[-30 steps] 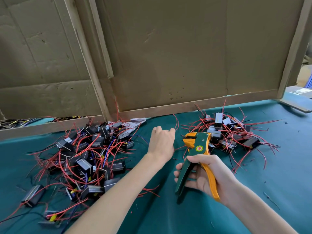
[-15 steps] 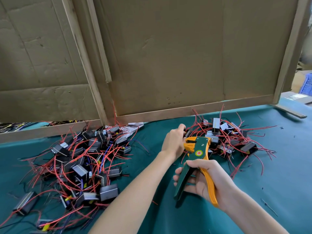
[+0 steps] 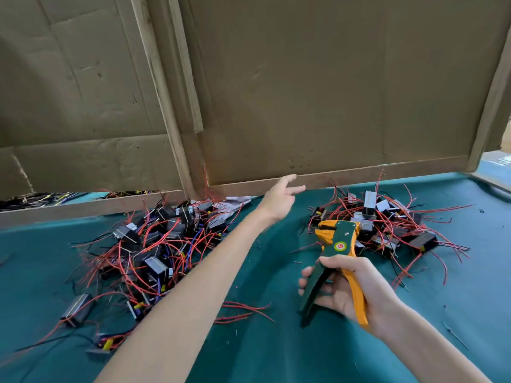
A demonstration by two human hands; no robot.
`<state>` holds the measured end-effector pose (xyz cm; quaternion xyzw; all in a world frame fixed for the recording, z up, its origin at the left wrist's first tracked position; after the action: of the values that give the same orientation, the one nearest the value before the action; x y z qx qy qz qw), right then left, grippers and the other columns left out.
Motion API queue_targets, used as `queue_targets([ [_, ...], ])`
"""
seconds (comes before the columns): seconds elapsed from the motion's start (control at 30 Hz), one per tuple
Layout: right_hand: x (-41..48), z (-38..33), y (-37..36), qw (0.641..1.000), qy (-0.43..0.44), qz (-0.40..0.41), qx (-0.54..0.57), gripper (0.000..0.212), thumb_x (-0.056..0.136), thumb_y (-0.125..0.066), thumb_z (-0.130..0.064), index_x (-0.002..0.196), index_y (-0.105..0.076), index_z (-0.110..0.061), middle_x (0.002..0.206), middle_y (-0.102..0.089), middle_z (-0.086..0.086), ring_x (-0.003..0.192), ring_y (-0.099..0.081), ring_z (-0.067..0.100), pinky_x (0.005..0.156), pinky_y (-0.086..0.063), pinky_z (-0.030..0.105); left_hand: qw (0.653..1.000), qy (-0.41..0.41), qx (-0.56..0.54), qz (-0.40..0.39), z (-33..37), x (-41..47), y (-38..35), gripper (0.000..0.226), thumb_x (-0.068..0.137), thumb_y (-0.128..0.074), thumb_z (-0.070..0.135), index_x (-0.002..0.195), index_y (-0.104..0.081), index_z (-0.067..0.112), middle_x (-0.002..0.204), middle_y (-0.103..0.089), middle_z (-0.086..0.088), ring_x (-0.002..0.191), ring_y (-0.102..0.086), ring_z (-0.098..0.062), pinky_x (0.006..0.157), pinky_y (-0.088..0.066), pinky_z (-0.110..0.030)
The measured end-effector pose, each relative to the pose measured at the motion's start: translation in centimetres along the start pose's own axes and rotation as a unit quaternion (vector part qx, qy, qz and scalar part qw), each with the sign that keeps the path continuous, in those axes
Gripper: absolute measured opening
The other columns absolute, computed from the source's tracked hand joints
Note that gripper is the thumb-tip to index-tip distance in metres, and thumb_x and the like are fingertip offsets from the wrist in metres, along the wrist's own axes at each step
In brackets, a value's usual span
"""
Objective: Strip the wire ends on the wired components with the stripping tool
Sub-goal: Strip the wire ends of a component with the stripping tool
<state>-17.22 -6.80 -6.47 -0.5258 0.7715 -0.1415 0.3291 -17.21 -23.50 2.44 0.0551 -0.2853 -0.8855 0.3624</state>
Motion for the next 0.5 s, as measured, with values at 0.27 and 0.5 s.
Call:
queue_targets([
  [0.27, 0.2, 0.4, -0.2, 1.0, -0.013, 0.0, 0.001, 0.014, 0.09, -0.048, -0.005, 0.08, -0.054, 0.002, 0.077, -0.066, 0.024, 0.066, -0.069, 0.037, 0.065, -0.06, 0.048, 0.956, 0.016, 0.284, -0.07, -1.3, -13.1, 11.1, 0.023, 0.085, -0.064, 0.007, 0.085, -0.071, 0.029, 0.087, -0.072, 0.013, 0.078, -0.062, 0.004, 0.075, -0.047, -0.012],
  [0.5, 0.2, 0.5, 0.0, 1.0, -0.009, -0.004, 0.004, 0.008, 0.09, -0.048, -0.005, 0.085, -0.052, 0.0, 0.079, -0.066, 0.025, 0.067, -0.069, 0.038, 0.061, -0.06, 0.049, 0.893, 0.132, 0.415, -0.114, -6.3, -14.9, 10.9, 0.023, 0.077, -0.074, 0.03, 0.1, -0.07, 0.03, 0.095, -0.068, 0.015, 0.087, -0.062, 0.0, 0.074, -0.046, -0.014],
])
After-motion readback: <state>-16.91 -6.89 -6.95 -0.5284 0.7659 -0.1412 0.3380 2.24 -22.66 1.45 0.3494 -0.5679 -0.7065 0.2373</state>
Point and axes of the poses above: each hand's wrist, its own x-axis towards the middle knuckle, its own y-axis out of the back of the hand, z = x × y, the point moved 10 cm from there along x, towards the middle knuckle
